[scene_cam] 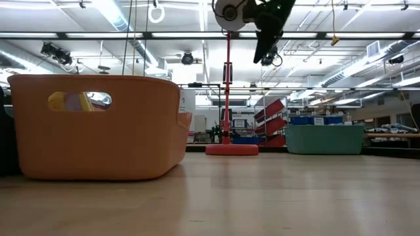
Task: Sort candy
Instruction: Move the green bin to the right of the orange bin
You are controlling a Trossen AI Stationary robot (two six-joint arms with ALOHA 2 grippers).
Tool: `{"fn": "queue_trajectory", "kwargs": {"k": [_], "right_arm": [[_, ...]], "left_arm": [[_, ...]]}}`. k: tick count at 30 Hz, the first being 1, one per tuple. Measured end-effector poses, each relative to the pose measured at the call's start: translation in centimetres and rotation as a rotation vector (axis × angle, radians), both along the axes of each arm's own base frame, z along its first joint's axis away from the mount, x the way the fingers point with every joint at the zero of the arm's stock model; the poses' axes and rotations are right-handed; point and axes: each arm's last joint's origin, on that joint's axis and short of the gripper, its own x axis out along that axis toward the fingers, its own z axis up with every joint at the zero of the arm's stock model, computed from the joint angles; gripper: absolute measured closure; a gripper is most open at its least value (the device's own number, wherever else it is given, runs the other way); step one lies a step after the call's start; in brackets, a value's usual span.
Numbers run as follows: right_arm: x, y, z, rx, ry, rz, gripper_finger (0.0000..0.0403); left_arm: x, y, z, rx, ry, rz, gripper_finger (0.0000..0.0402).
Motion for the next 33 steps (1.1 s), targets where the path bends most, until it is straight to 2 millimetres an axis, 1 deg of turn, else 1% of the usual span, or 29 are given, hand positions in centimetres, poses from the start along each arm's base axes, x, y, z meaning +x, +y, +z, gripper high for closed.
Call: {"fn": "queue_trajectory", "kwargs": {"k": [2, 5, 9, 13, 18, 22, 27, 30, 33], "right_arm": [[-0.4, 0.2, -1.1, 0.000, -0.029, 0.024, 0.0403], [-1.7, 0.8, -3.1, -0.014, -0.051, 0.035, 0.0403], [-4.4, 1.0, -5.9, -0.029, -0.107, -0.001, 0.0403], [-7.5, -0.2, -8.8, -0.054, -0.115, -0.216, 0.0403], [-10.2, -2.3, -11.8, -0.005, -0.105, -0.499, 0.0403], [-11.4, -3.9, -13.7, 0.053, -0.062, -0.650, 0.0403], [-12.3, -5.5, -15.2, 0.091, -0.007, -0.748, 0.0403], [-12.8, -5.9, -15.9, 0.124, 0.038, -0.798, 0.0403], [-13.3, -5.7, -16.4, 0.176, 0.096, -0.819, 0.0403]], "left_arm": [[0.1, 0.1, 0.0, 0.011, 0.005, 0.005, 0.0402], [0.1, 0.3, 0.0, 0.026, 0.011, 0.009, 0.0402], [0.0, 0.4, 0.0, 0.043, 0.009, 0.010, 0.0402], [0.0, 0.5, 0.0, 0.071, -0.007, 0.015, 0.0402], [0.3, 0.8, 0.0, 0.080, -0.003, 0.032, 0.0402], [0.6, 1.0, 0.0, 0.075, 0.006, 0.046, 0.0402], [0.7, 1.1, 0.0, 0.069, 0.016, 0.050, 0.0402], [0.7, 1.1, 0.0, 0.068, 0.017, 0.049, 0.0402], [0.7, 1.1, 0.0, 0.068, 0.018, 0.049, 0.0402]]}}
